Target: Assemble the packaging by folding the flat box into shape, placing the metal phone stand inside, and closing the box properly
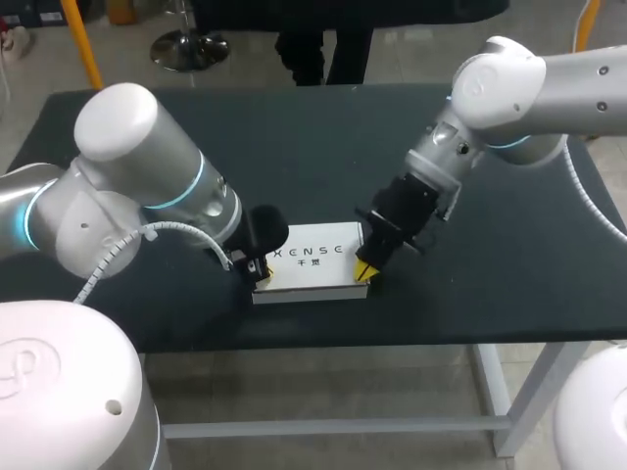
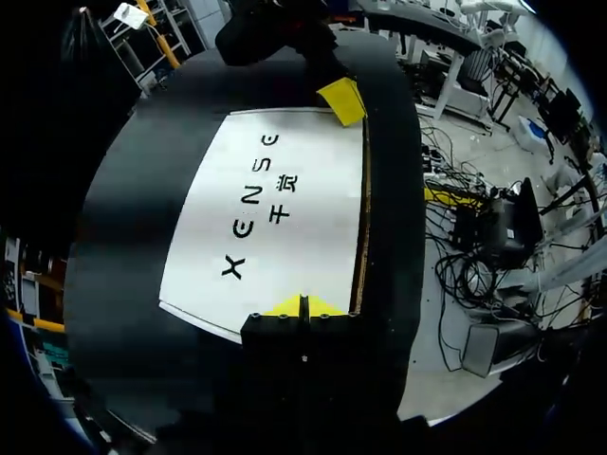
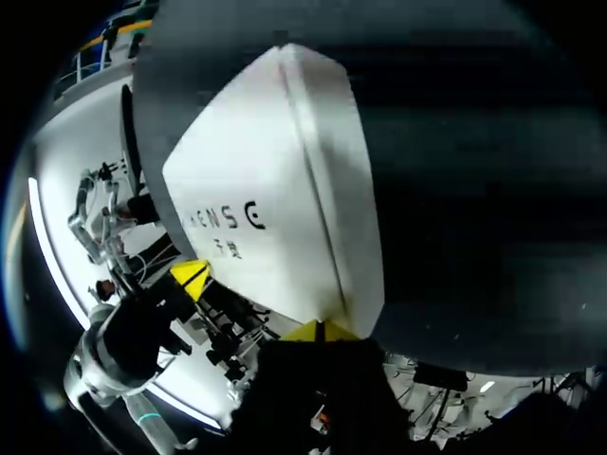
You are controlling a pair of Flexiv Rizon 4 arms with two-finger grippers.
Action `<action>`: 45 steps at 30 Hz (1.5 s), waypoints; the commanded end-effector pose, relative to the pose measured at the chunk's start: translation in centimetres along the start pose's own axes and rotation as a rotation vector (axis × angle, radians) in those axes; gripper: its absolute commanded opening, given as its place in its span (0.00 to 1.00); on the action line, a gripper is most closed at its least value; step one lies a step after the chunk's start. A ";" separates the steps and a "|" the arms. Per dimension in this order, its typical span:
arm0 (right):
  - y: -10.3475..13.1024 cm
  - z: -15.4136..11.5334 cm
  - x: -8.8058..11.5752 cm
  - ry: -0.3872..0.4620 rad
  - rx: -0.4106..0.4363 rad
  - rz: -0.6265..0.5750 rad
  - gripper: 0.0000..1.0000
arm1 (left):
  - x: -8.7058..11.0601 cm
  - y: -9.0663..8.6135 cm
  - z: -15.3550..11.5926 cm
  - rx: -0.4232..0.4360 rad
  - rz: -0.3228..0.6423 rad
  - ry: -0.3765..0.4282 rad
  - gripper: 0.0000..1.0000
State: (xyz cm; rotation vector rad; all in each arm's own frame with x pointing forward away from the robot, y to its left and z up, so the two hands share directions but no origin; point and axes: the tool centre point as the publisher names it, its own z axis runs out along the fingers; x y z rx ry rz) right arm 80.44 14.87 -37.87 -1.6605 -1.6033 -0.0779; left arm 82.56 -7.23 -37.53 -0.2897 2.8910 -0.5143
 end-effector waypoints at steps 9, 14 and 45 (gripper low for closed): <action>-2.5 -3.7 1.6 0.016 -0.101 -0.149 0.28 | 2.0 -1.9 -3.9 -0.023 -0.016 -0.064 1.00; -3.9 -6.1 2.1 -0.021 -0.188 -0.289 1.00 | 3.4 -3.1 -5.7 -0.079 -0.072 -0.052 1.00; -8.1 -13.3 -1.6 -0.066 -0.543 -0.537 1.00 | 6.7 -4.7 -7.1 -0.249 -0.352 0.079 1.00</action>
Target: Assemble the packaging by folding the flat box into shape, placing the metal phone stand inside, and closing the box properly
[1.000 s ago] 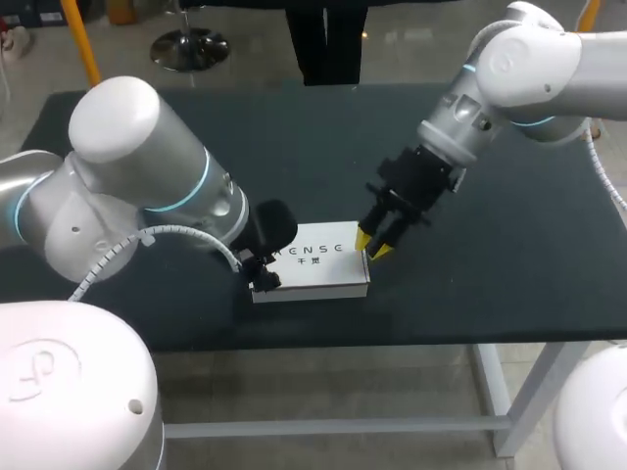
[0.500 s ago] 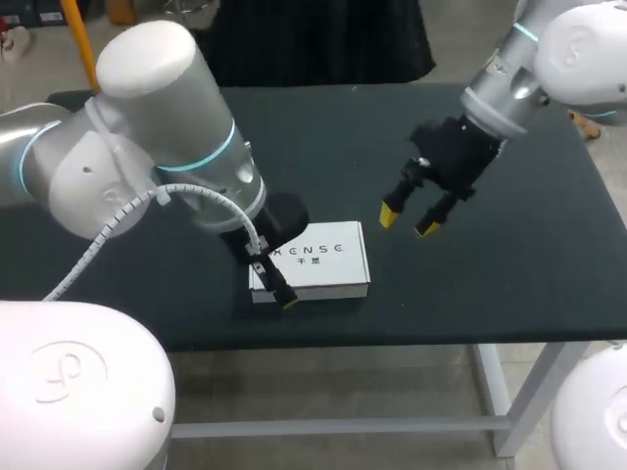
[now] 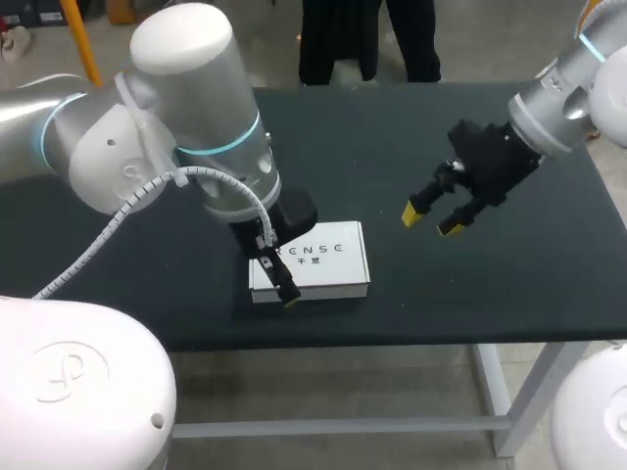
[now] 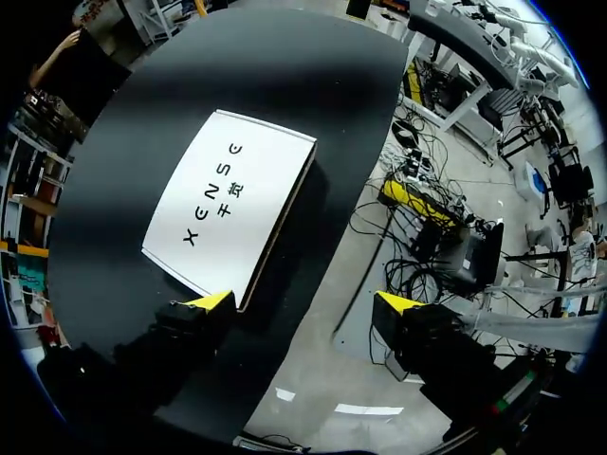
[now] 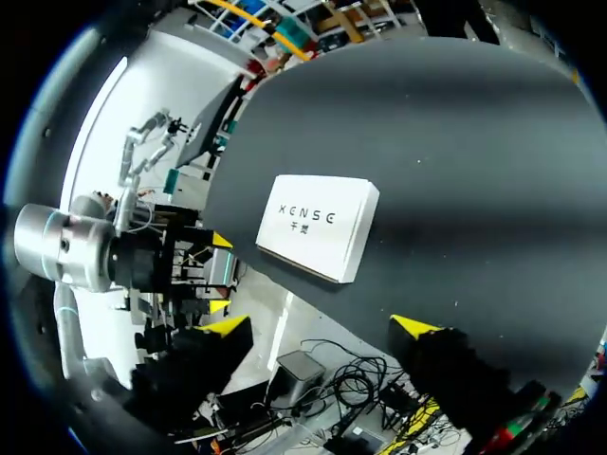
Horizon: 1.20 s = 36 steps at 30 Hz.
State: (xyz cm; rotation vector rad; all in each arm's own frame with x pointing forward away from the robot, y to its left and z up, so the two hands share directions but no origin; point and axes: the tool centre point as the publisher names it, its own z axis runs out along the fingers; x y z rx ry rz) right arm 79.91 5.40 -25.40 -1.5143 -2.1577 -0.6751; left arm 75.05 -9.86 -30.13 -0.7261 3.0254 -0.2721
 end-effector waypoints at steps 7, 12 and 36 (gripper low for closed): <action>-0.4 -1.8 -4.2 -0.044 -0.356 -0.136 1.00 | 2.1 -2.2 1.5 -0.007 -0.382 -0.117 1.00; 0.3 -3.6 -5.8 -0.081 -0.488 -0.273 1.00 | 3.3 -2.6 1.9 0.007 -0.563 -0.203 1.00; 3.4 -5.3 -9.3 -0.207 -0.643 -0.503 1.00 | 5.3 -1.9 8.5 0.089 -0.938 -0.142 1.00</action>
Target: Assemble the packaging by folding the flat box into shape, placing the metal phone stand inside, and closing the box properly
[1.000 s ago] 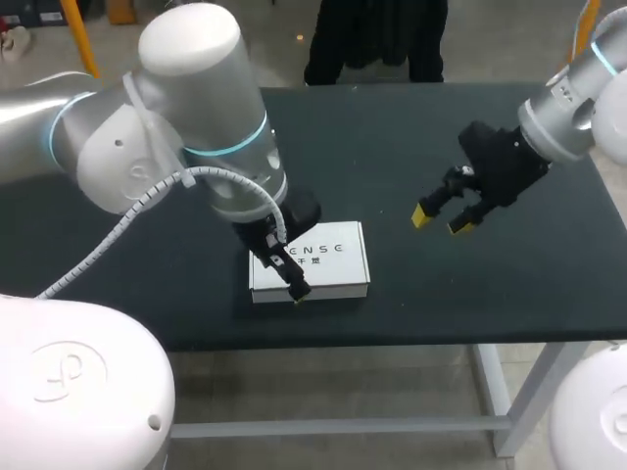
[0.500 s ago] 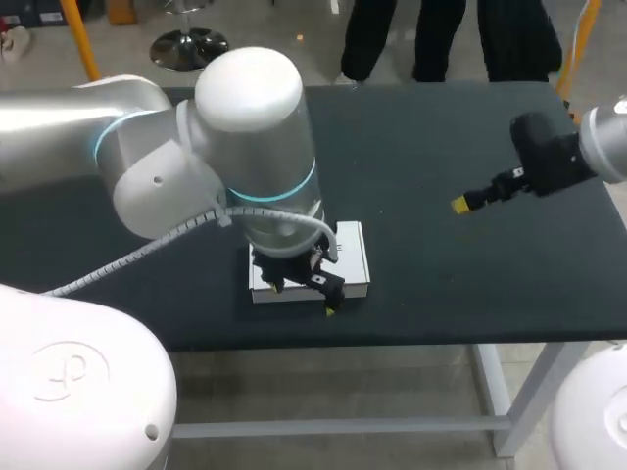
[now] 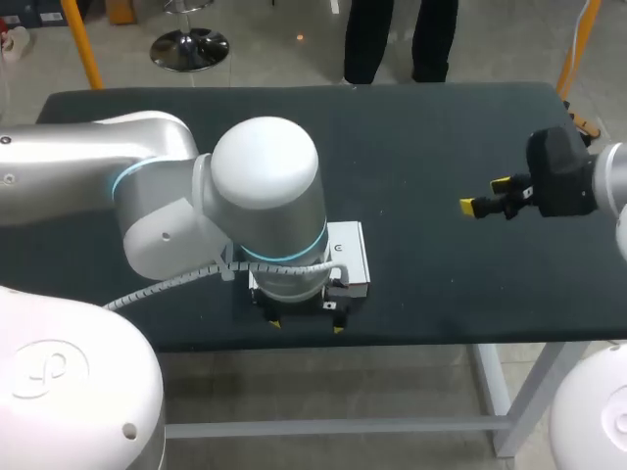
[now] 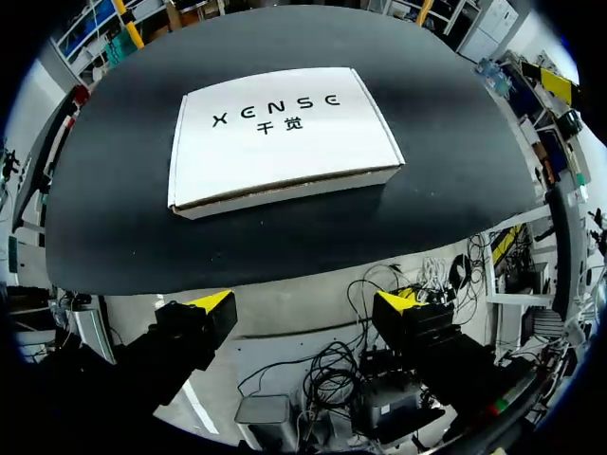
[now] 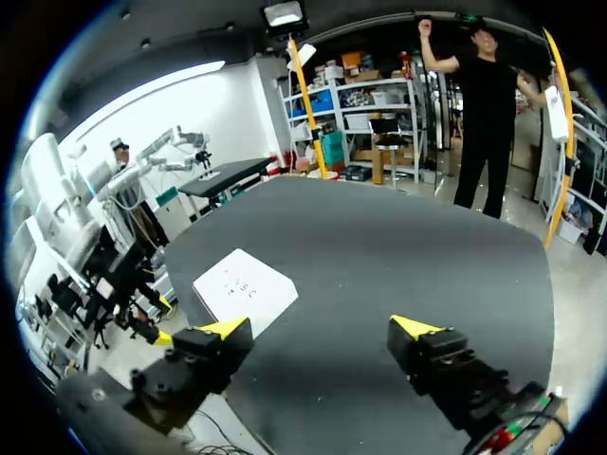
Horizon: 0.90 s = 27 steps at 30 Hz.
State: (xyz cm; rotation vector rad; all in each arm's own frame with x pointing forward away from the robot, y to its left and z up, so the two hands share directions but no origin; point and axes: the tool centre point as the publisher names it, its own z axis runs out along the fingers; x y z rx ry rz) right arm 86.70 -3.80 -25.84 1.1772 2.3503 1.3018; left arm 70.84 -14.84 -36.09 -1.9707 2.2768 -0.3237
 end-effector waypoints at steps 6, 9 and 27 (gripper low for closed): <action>-0.6 0.2 -0.4 -0.026 -0.077 -0.030 1.00 | 1.2 -0.8 3.5 -0.046 -0.010 0.001 1.00; -1.0 0.0 -1.2 -0.022 -0.140 -0.094 1.00 | 1.2 -1.3 4.1 -0.059 -0.018 -0.002 1.00; -2.0 -0.7 -3.4 -0.028 -0.269 -0.266 1.00 | 0.1 -5.4 5.3 -0.083 -0.087 -0.034 1.00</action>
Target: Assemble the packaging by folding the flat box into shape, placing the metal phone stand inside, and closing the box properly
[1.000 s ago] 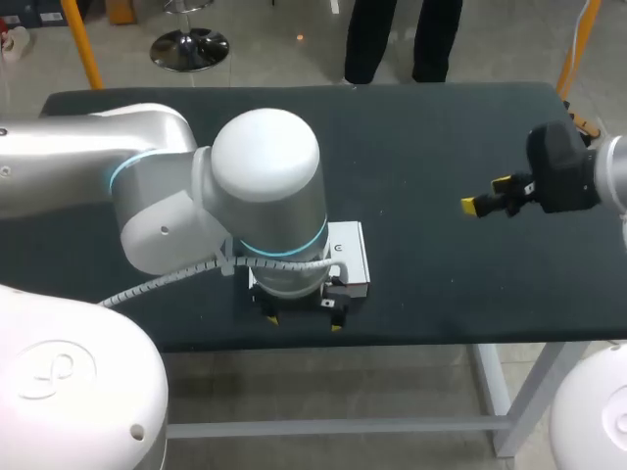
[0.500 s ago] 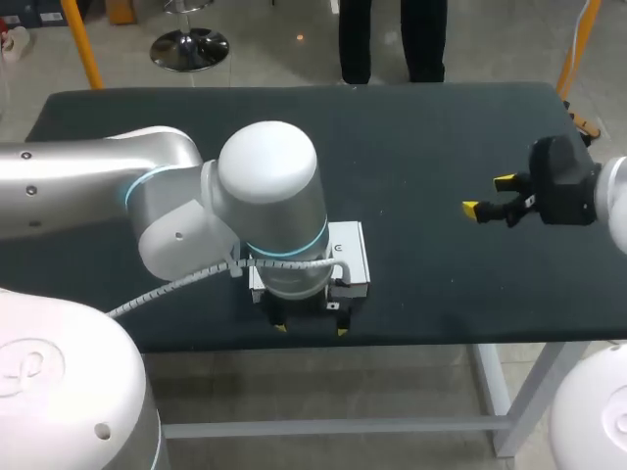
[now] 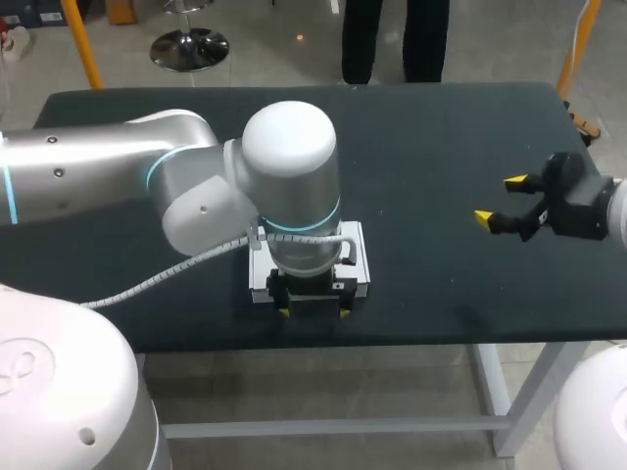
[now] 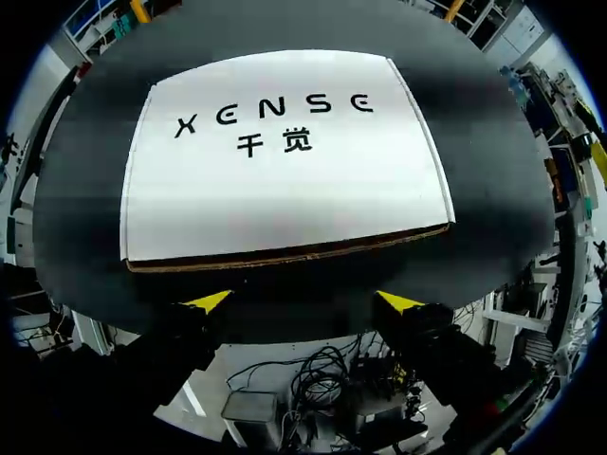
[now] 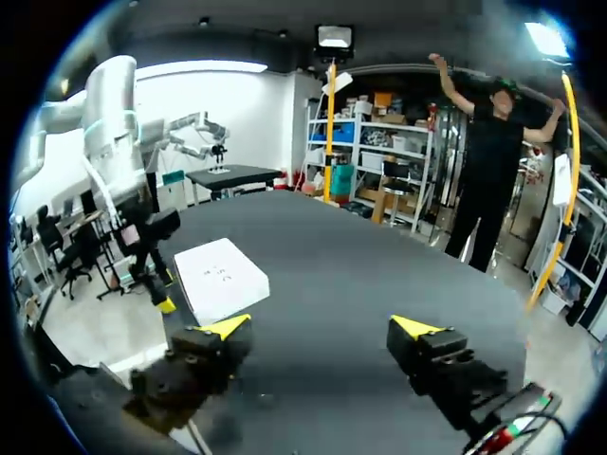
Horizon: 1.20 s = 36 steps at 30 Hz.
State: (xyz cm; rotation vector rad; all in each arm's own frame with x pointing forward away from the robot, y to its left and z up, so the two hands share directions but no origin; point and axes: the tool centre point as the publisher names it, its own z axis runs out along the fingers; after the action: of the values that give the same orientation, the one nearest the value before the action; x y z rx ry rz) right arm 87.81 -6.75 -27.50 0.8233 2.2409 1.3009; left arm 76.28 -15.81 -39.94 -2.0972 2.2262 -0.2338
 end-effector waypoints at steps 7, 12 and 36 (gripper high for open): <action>-0.4 -0.5 -0.1 0.011 -0.130 -0.002 1.00 | 0.2 -2.6 0.6 -0.017 -0.027 -0.038 1.00; -0.4 -0.5 -0.1 0.011 -0.130 -0.002 1.00 | 0.2 -3.7 0.8 -0.015 -0.043 -0.056 1.00; -0.4 -0.5 -0.1 0.011 -0.130 -0.002 1.00 | -0.7 -9.9 1.8 -0.002 -0.135 -0.095 1.00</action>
State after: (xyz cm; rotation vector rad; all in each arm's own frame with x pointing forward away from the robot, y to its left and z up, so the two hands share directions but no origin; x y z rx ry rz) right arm 87.62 -7.10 -27.47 0.7764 2.1491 1.4235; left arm 85.47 -15.29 -40.15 -2.2108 2.0365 -0.1644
